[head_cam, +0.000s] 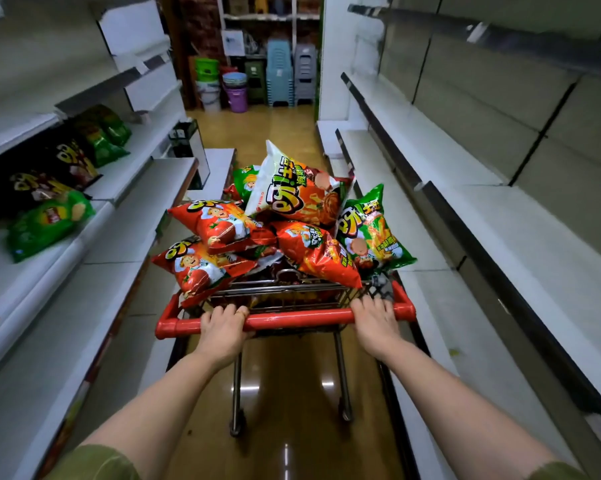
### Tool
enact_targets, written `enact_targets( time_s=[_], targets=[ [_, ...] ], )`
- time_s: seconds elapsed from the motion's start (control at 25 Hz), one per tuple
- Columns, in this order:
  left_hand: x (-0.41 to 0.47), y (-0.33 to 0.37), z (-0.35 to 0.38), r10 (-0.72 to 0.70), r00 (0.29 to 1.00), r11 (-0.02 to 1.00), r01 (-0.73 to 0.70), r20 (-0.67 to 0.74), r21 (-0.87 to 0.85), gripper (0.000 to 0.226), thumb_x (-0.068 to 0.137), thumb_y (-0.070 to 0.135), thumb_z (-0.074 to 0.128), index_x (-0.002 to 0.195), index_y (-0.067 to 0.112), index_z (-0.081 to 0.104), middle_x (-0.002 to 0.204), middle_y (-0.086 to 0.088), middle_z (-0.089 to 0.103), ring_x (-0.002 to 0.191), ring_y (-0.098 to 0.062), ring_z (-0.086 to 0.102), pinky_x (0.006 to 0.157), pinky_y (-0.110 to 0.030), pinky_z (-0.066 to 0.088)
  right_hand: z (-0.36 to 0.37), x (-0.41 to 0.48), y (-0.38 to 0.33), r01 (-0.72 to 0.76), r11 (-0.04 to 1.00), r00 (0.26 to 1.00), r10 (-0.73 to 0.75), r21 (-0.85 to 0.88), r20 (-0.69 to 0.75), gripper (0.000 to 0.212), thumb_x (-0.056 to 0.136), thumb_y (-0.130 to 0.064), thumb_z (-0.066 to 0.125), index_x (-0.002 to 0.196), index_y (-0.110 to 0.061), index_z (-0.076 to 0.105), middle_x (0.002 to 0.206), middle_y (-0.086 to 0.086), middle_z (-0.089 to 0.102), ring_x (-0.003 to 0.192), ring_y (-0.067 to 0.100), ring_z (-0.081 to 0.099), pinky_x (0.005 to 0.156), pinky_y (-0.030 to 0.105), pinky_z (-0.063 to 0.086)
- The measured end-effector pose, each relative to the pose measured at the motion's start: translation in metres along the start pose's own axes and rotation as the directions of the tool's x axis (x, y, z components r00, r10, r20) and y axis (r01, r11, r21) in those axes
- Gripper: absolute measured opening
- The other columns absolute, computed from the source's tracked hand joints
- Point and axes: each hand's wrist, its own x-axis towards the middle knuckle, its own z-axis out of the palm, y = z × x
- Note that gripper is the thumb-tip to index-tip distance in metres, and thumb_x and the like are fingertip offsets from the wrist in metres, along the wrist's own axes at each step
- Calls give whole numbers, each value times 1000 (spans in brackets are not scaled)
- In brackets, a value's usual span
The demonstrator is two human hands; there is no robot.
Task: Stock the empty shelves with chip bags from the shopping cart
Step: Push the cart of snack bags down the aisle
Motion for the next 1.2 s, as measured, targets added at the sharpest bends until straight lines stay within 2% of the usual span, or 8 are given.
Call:
enact_targets(
  time_s=[0.12, 0.36, 0.68, 0.8, 1.0, 1.2],
  targets=[
    [-66, 6, 6, 13, 1000, 1000, -13, -16, 17, 34, 95, 38, 47, 125, 22, 45, 121, 1, 49, 117, -21, 43, 104, -38, 26, 5, -67, -5, -18, 1000, 999, 18, 5, -31, 34, 90, -6, 40, 122, -16, 44, 128, 8, 46, 124, 27, 37, 113, 40, 17],
    [-215, 20, 22, 41, 999, 999, -41, 20, -2, 37, 97, 38, 43, 129, 21, 43, 125, 0, 48, 121, -23, 41, 107, -40, 25, 19, -213, -12, -36, 999, 999, 36, 2, 11, 27, 92, -13, 44, 118, -18, 45, 128, 6, 47, 124, 27, 38, 112, 41, 19],
    [-396, 37, 43, 35, 999, 999, -35, 14, 8, 38, 97, 37, 43, 131, 21, 41, 126, -1, 48, 121, -22, 41, 107, -40, 25, 33, -394, -24, -31, 999, 1000, 31, -22, 4, 29, 93, -13, 42, 121, -17, 45, 127, 7, 48, 122, 27, 39, 111, 39, 21],
    [-454, 45, 51, 17, 1000, 999, -17, -3, 39, 38, 96, 40, 42, 130, 21, 42, 125, -1, 49, 120, -23, 42, 107, -40, 25, 33, -459, -27, -12, 1000, 1000, 12, -6, -27, 30, 92, -11, 41, 121, -18, 45, 127, 8, 47, 121, 27, 39, 110, 38, 21],
    [-568, 59, 67, -1, 1000, 1000, 1, -7, 21, 38, 95, 36, 47, 129, 19, 45, 124, -4, 50, 120, -26, 43, 106, -41, 25, 33, -577, -35, -10, 1000, 1000, 10, -8, 13, 32, 92, -7, 38, 122, -14, 43, 130, 10, 43, 123, 29, 36, 109, 39, 21],
    [-678, 72, 76, 3, 1000, 1000, -3, 26, 21, 36, 96, 36, 44, 129, 21, 43, 125, 0, 49, 121, -22, 42, 108, -40, 24, 46, -680, -38, -16, 1000, 1000, 16, -6, 19, 35, 90, -6, 39, 124, -15, 43, 131, 9, 44, 125, 29, 35, 112, 41, 18]
  ],
)
